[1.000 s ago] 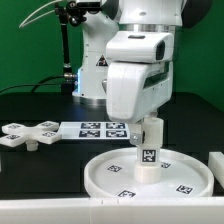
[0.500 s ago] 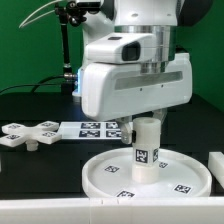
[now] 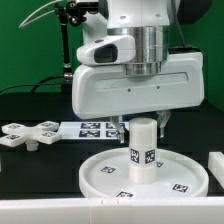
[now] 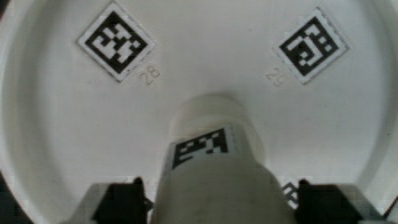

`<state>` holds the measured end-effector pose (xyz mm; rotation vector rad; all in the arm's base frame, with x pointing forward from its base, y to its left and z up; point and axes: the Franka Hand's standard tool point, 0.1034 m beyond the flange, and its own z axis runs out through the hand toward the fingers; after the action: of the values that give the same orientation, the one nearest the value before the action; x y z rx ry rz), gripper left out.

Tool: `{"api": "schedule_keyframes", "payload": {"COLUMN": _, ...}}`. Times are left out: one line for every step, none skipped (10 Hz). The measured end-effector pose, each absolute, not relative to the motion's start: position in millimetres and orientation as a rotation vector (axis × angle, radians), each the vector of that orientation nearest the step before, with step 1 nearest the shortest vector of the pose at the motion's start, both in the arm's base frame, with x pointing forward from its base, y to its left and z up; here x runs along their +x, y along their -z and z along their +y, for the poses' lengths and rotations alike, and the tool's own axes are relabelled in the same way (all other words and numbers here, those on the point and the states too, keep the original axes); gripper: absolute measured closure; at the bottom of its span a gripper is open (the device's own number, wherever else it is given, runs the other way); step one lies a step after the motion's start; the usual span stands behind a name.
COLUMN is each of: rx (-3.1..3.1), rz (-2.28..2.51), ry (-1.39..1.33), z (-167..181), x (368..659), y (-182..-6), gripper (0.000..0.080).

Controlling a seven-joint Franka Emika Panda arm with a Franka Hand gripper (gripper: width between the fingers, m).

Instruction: Assemble round table

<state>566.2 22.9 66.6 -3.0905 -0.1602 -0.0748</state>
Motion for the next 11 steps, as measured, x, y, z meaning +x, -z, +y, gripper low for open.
{"api": "schedule_keyframes", "payload": {"rx": -3.091, "rz": -0.054, "ry": 0.072, "z": 23.6, "x": 566.1, "y": -66.5, "gripper": 0.0384}}
{"api": "schedule_keyframes", "payload": {"rx": -3.089, "rz": 0.053, "ry": 0.069, "z": 24.2, "x": 566.0, "y": -66.4, "gripper": 0.0385}}
{"api": "schedule_keyframes", "payload": {"rx": -3.084, "rz": 0.148, "ry": 0.066, "z": 24.7, "x": 566.0, "y": -66.3, "gripper": 0.0385}}
{"api": "schedule_keyframes", "payload": {"rx": -3.065, "rz": 0.310, "ry": 0.061, "z": 26.0, "x": 565.9, "y": -66.3, "gripper": 0.0385}}
{"api": "schedule_keyframes", "payload": {"rx": -3.035, "rz": 0.477, "ry": 0.054, "z": 28.1, "x": 565.7, "y": -66.5, "gripper": 0.0385}}
{"api": "schedule_keyframes", "payload": {"rx": -2.993, "rz": 0.642, "ry": 0.042, "z": 29.1, "x": 565.5, "y": -67.8, "gripper": 0.0385}}
{"api": "schedule_keyframes", "payload": {"rx": -2.942, "rz": 0.792, "ry": 0.031, "z": 29.7, "x": 565.4, "y": -67.3, "gripper": 0.0385}}
{"api": "schedule_keyframes", "payload": {"rx": -2.886, "rz": 0.943, "ry": 0.019, "z": 30.7, "x": 565.3, "y": -66.6, "gripper": 0.0387}}
{"api": "schedule_keyframes", "payload": {"rx": -2.816, "rz": 1.093, "ry": 0.007, "z": 31.4, "x": 565.5, "y": -66.7, "gripper": 0.0387}}
{"api": "schedule_keyframes", "payload": {"rx": -2.751, "rz": 1.215, "ry": -0.006, "z": 31.8, "x": 565.6, "y": -66.5, "gripper": 0.0387}}
{"api": "schedule_keyframes", "payload": {"rx": -2.704, "rz": 1.298, "ry": -0.017, "z": 33.1, "x": 565.0, "y": -65.5, "gripper": 0.0387}}
